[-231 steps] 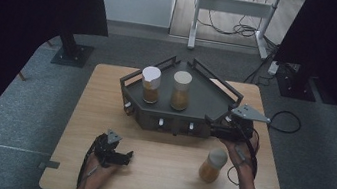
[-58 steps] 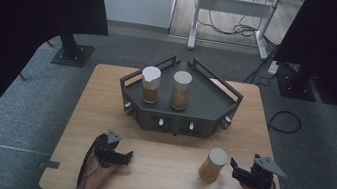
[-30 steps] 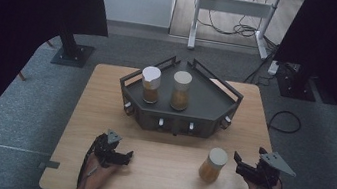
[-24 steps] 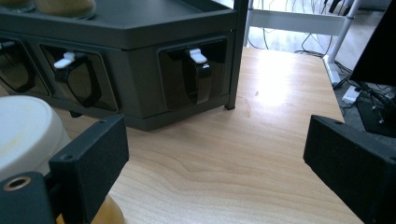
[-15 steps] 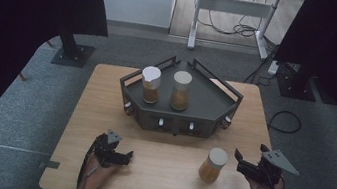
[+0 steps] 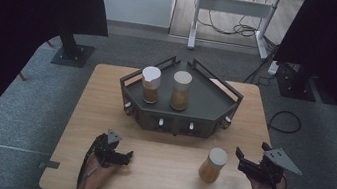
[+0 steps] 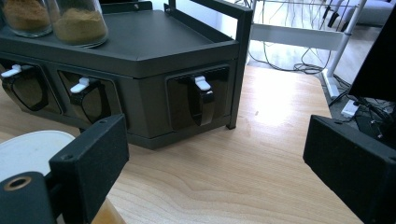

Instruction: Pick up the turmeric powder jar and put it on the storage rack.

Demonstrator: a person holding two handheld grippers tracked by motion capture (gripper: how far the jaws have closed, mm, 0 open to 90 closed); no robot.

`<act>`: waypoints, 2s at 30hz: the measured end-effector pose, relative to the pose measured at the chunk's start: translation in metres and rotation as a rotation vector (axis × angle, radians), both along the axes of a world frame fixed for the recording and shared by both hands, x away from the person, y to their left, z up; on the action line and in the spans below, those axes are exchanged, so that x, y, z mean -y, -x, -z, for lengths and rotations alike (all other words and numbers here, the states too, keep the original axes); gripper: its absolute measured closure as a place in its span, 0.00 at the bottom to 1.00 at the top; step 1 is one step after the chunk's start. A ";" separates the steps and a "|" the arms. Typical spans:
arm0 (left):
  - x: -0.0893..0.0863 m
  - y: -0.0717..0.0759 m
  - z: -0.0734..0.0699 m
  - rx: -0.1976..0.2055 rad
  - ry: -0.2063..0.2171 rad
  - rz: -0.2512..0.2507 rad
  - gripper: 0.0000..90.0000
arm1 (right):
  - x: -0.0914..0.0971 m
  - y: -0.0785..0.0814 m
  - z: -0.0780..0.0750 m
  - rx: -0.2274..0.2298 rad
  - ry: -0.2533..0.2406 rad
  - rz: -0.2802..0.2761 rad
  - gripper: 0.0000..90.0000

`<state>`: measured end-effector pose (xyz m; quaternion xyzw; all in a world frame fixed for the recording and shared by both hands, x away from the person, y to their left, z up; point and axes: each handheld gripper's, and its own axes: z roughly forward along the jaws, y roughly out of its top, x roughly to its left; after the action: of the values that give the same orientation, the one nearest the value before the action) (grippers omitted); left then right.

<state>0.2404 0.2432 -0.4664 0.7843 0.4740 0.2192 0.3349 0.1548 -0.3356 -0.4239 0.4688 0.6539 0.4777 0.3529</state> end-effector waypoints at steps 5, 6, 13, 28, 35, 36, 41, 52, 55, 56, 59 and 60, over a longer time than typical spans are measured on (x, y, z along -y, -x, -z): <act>0.000 0.000 0.000 0.000 0.000 0.000 0.02 | -0.001 0.001 0.000 0.003 0.000 -0.005 0.07; 0.000 0.000 0.000 0.000 0.000 0.000 0.02 | -0.002 0.001 0.000 0.003 0.000 -0.009 0.07; 0.000 0.000 0.000 0.000 0.000 0.000 0.02 | -0.006 0.003 0.001 0.011 -0.004 -0.025 0.07; 0.000 0.000 0.000 0.000 0.000 0.004 0.02 | -0.018 0.004 0.000 0.015 -0.006 -0.074 0.07; 0.000 0.000 0.000 0.000 0.000 0.005 0.02 | -0.022 0.004 0.000 0.017 -0.011 -0.092 0.07; 0.000 0.000 0.000 0.000 0.000 0.005 0.02 | -0.022 0.005 0.001 0.017 -0.012 -0.097 0.07; 0.000 0.000 0.000 0.000 0.000 0.006 0.02 | -0.025 0.004 0.002 0.014 -0.017 -0.115 0.07; 0.000 0.000 0.000 0.000 0.000 0.007 0.02 | -0.033 0.004 0.006 0.010 -0.020 -0.146 0.07; 0.000 0.000 0.000 0.000 0.000 0.007 0.02 | -0.035 0.003 0.008 0.007 -0.022 -0.153 0.07; 0.000 0.000 0.000 0.000 0.000 0.007 0.02 | -0.036 0.003 0.009 0.005 -0.022 -0.156 0.07; 0.000 0.000 0.000 0.000 0.000 0.007 0.02 | -0.039 0.003 0.010 0.001 -0.017 -0.167 0.07; 0.000 0.000 0.000 0.000 0.000 0.007 0.02 | -0.039 0.002 0.010 0.000 -0.016 -0.171 0.07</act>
<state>0.2407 0.2437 -0.4664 0.7860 0.4711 0.2181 0.3356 0.1523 -0.2963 -0.4340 0.4141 0.6877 0.5113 0.3068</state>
